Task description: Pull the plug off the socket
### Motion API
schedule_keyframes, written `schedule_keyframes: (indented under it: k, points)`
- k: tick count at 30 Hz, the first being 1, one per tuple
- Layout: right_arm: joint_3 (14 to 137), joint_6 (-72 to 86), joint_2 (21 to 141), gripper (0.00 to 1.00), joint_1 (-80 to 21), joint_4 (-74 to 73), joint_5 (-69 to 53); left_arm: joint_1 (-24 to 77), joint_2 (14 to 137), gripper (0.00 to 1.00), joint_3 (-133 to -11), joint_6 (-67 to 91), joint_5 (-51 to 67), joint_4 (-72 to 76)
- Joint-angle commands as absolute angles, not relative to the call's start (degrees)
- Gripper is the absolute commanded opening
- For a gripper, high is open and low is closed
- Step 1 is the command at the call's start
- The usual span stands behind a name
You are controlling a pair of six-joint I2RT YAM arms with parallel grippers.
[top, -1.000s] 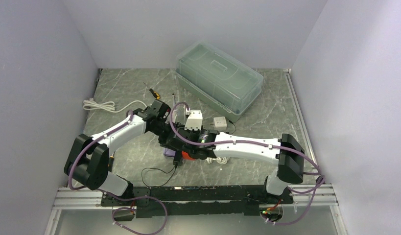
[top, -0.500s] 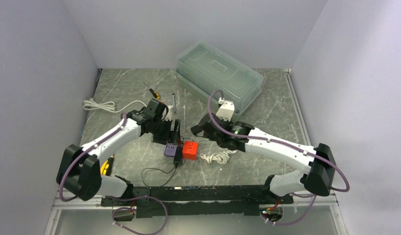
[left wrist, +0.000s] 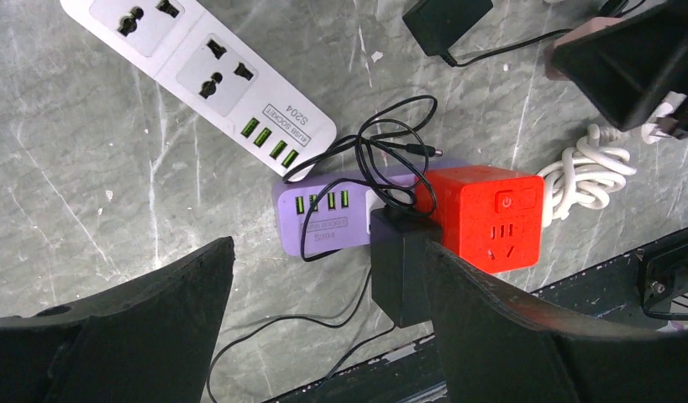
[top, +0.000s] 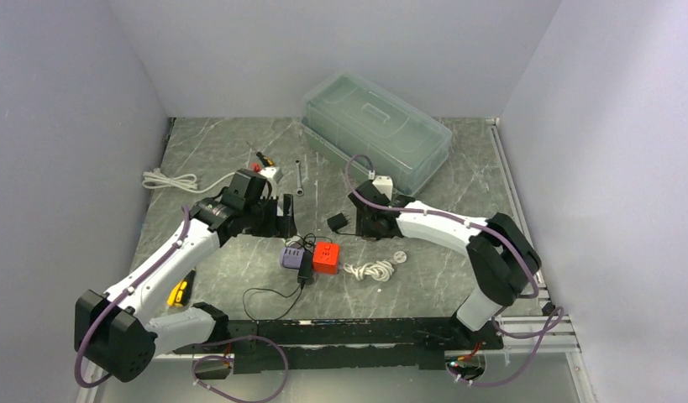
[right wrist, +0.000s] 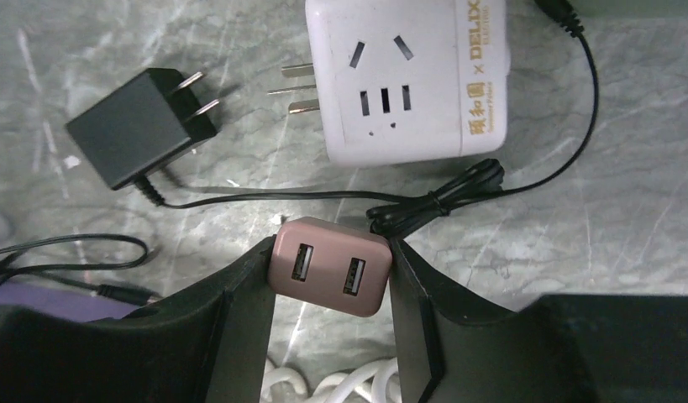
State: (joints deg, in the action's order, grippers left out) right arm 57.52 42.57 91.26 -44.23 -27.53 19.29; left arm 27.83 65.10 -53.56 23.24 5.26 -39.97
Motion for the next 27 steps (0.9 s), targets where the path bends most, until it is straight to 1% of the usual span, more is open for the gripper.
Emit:
schedule_keyframes:
  k: [1, 4, 8, 13, 15, 18, 21, 24, 27]
  points:
    - [60.84, 39.20, 93.31, 0.38, -43.79, -24.38, 18.22, 27.51, 64.68, 0.86, -53.09, 22.97, 4.91, -39.22]
    - [60.70, 39.41, 94.19, 0.51, -43.31, -23.54, 18.11, 27.42, 65.09, 0.86, -53.09, 22.73, 6.36, -38.92]
    - [61.31, 38.67, 94.21, 0.72, -43.14, -23.87, 18.25, 27.42, 66.08, 0.86, -52.90, 22.50, 9.31, -38.25]
    - [62.28, 35.38, 92.31, 0.85, -43.14, -25.07, 18.64, 27.38, 68.56, 0.85, -53.11, 22.28, 11.86, -38.23]
    - [62.20, 34.40, 90.55, 0.87, -43.13, -25.44, 18.46, 27.36, 69.65, 0.84, -53.16, 22.19, 13.07, -38.19]
    - [60.63, 34.74, 86.08, 0.87, -43.23, -25.51, 16.92, 27.33, 71.64, 0.82, -53.04, 21.98, 16.66, -37.98]
    - [57.65, 37.21, 80.93, 0.87, -43.72, -24.21, 13.43, 27.33, 74.10, 0.76, -53.14, 21.97, 19.15, -38.06]
    - [55.13, 40.97, 76.59, 0.87, -46.37, -23.77, 12.98, 27.33, 76.28, 0.71, -53.23, 21.96, 20.85, -38.06]
    - [54.41, 45.70, 74.81, 0.87, -50.42, -24.80, 15.35, 27.33, 77.88, 0.68, -53.03, 21.93, 22.99, -37.68]
